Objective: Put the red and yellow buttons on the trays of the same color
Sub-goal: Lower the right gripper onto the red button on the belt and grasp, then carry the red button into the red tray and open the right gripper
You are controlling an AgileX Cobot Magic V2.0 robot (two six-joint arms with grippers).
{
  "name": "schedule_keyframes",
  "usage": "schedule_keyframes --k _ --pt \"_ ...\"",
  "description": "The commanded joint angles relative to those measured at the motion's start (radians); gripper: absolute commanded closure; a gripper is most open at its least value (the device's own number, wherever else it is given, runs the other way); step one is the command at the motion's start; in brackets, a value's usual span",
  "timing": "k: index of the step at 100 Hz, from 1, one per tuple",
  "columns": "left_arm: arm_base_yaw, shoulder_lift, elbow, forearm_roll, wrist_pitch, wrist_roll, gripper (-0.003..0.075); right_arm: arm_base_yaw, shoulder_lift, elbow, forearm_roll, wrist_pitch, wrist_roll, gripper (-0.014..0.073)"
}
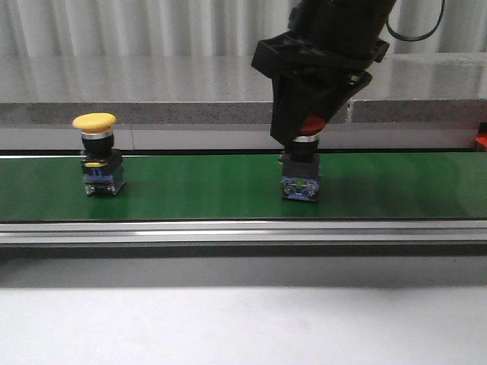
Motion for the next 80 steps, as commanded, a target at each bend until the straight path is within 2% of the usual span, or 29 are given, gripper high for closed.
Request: schedule_keyframes --k 1,13,33,53,80 --pt "-0.008 0.009 -0.026 -0.018 -0.068 -0.007 0.0741 -0.027 -0.077 -0.038 0.013 -0.054 0.036 0.0542" --pt "-0.008 0.009 -0.026 -0.018 -0.068 -0.007 0.0741 -0.102 -0.128 -0.038 0.013 -0.059 0.078 0.0542" --pt "-0.008 0.009 -0.026 -0.018 -0.068 -0.007 0.0741 -0.291 -0.178 -0.038 0.013 -0.046 0.094 0.0542" --pt "-0.008 0.009 -0.026 -0.018 -0.068 -0.007 0.0741 -0.494 -0.179 -0.038 0.013 -0.043 0.174 0.0542" --pt "-0.008 0.009 -0.026 -0.018 -0.068 -0.007 0.0741 -0.711 -0.168 -0.038 0.013 -0.067 0.191 0.0542"
